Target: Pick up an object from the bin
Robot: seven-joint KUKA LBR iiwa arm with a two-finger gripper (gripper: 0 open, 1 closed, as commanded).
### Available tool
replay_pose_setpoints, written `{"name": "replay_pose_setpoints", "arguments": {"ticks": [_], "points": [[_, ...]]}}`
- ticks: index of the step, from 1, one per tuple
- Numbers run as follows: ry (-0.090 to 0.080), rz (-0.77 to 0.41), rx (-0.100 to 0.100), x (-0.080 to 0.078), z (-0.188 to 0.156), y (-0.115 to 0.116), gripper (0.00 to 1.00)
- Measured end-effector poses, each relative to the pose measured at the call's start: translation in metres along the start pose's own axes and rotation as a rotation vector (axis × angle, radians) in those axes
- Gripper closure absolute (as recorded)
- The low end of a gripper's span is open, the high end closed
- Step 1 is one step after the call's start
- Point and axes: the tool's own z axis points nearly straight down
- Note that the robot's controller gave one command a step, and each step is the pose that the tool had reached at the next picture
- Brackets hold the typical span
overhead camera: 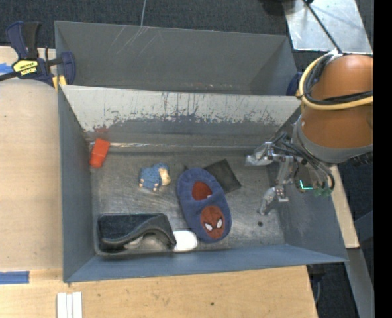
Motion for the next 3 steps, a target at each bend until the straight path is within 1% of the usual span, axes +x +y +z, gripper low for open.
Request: {"name": "replay_pose_setpoints", "arguments": {"ticks": [1,2,3], "points": [[-0.003,-0.354,0.001,0.013,0.132,-0.001,0.00],[-0.008,-0.515,0.000,0.020,0.146,0.067,0.00],[-0.013,-0.525,0.023,0.011,0.150,0.140,0.00]]}}
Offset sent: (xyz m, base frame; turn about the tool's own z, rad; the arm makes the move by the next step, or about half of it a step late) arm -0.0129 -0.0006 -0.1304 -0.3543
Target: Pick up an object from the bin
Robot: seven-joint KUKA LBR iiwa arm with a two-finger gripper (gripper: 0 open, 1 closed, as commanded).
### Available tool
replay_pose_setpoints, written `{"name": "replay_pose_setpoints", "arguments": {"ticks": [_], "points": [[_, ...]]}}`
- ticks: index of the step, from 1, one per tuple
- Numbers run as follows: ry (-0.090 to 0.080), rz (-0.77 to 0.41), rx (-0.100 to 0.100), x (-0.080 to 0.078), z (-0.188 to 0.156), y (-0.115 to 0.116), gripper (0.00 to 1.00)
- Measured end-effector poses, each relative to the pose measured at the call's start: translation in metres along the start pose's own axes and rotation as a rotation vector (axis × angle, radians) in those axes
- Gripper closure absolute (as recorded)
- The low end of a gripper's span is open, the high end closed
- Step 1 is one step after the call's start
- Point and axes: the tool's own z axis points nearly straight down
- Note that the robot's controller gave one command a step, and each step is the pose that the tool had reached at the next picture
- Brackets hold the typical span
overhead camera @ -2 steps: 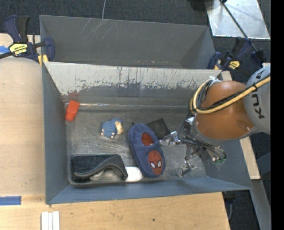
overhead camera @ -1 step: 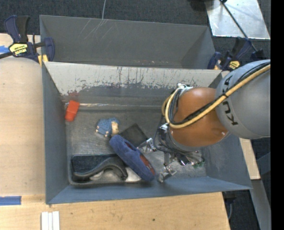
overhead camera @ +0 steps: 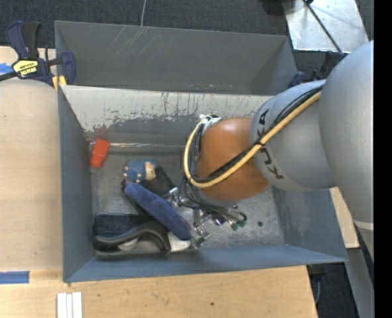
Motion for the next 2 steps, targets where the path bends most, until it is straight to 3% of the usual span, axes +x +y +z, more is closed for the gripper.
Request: {"name": "replay_pose_setpoints", "arguments": {"ticks": [1,2], "points": [[-0.005,0.005,-0.003,0.000,0.000,-0.001,1.00],[-0.007,-0.092,-0.016,0.033,-0.137,-0.055,1.00]]}}
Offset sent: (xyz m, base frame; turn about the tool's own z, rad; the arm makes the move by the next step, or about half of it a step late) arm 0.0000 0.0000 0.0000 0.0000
